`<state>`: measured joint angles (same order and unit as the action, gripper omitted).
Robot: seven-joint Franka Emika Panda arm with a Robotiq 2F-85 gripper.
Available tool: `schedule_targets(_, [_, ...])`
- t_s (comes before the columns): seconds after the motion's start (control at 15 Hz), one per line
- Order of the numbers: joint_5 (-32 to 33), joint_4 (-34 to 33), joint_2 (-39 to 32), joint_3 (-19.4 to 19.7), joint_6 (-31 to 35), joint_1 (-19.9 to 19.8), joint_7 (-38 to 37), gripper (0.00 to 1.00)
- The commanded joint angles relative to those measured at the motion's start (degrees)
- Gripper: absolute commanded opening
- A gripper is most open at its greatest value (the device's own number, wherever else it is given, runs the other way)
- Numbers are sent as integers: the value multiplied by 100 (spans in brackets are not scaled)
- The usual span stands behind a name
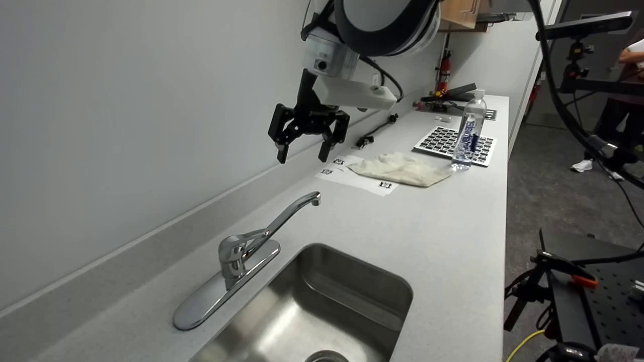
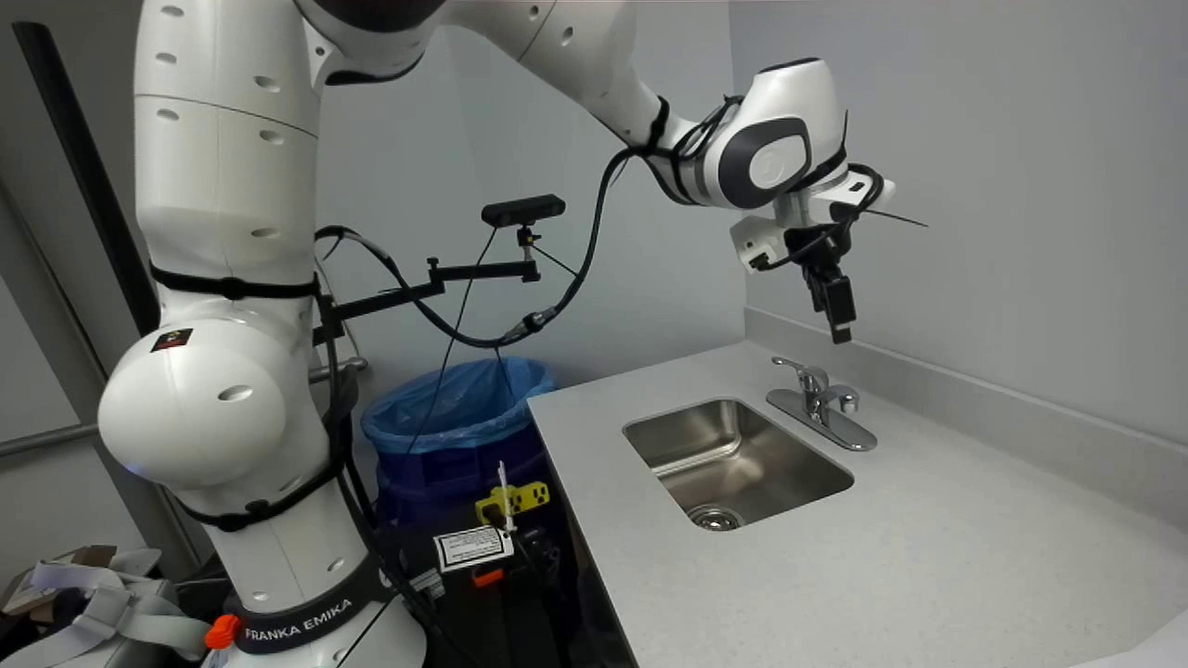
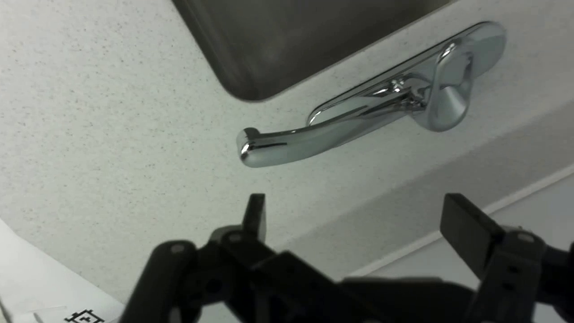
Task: Push the faucet to the right
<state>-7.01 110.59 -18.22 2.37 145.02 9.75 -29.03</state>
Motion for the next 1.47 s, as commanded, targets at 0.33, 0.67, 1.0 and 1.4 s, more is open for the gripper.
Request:
schedule_targets(0.33, [-560,1212,1536,-628,-72,-86,247,100])
schedule_targets(0.67, [-760,1615,2027,-740,-165,-106,338,100])
schedule_targets(1.0, [-592,1554,1905,-757,-62,-113,155,100])
schedule_targets(1.4, [-593,1575,1917,-758,-62,-114,156,100])
